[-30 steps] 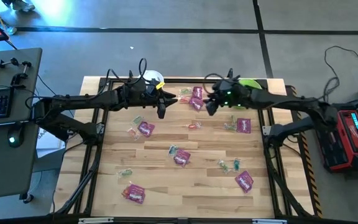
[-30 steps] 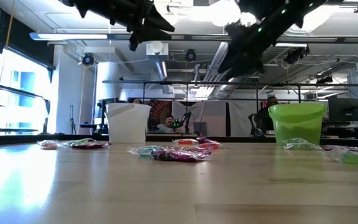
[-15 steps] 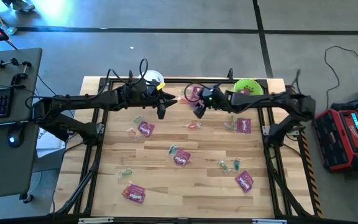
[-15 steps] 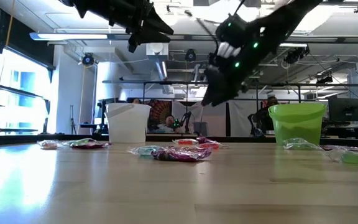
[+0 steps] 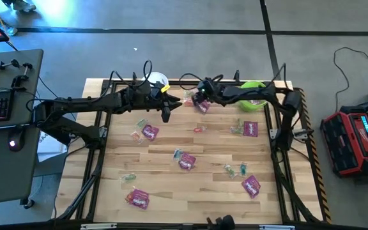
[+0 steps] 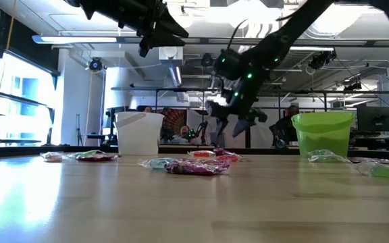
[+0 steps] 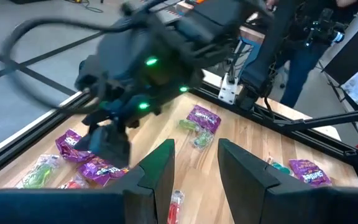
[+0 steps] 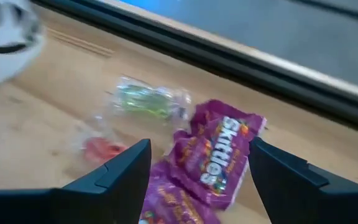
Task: Sort candy by brand, put in halloween buckets
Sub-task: Put the violet candy into the green bucket
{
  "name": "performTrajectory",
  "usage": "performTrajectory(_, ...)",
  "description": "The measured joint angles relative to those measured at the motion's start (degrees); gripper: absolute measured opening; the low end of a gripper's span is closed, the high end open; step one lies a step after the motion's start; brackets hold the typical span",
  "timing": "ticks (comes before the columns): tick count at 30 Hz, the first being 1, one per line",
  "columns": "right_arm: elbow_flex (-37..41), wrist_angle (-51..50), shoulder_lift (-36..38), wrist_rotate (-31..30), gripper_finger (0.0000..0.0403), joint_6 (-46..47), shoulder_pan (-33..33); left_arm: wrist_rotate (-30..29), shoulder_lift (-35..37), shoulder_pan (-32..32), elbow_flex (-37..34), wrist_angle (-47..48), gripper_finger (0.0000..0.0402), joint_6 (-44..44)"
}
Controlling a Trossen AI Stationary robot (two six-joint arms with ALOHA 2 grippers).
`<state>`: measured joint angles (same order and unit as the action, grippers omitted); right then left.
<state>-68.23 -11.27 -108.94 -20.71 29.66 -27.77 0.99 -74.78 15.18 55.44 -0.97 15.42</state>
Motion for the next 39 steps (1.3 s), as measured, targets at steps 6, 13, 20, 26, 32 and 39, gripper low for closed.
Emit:
performTrajectory(6, -6.1, -6.2, -5.8, 0.0, 0.0254, 7.7, -1.9, 0.0, 0.0, 0.0, 0.0, 0.1, 0.0115, -0.1)
performTrajectory(13, -8.8, -7.3, -9.1, 3.5, 0.0242, 10.8, -3.2, 0.0, 0.0, 0.0, 0.0, 0.1, 0.0115, -0.1)
performTrajectory(20, -9.0, -9.6, -10.2, 6.2, 0.0202, 14.3, -3.8, -0.2, 0.0, 0.0, 0.0, 0.1, 0.0115, -0.2)
performTrajectory(26, -9.0, -10.6, -10.2, 6.2, 0.0148, 14.5, -3.8, -0.2, 0.0, 0.0, 0.0, 0.1, 0.0115, -0.1)
performTrajectory(32, -9.0, -10.7, -10.2, 6.9, 0.0073, 12.6, -3.8, -0.2, 0.0, 0.0, 0.0, 0.1, 0.0115, -0.1)
performTrajectory(39, -11.4, -13.2, -10.4, 8.8, 0.0005, 6.8, -3.8, -0.2, 0.0, 0.0, 0.0, 0.1, 0.0115, -0.1)
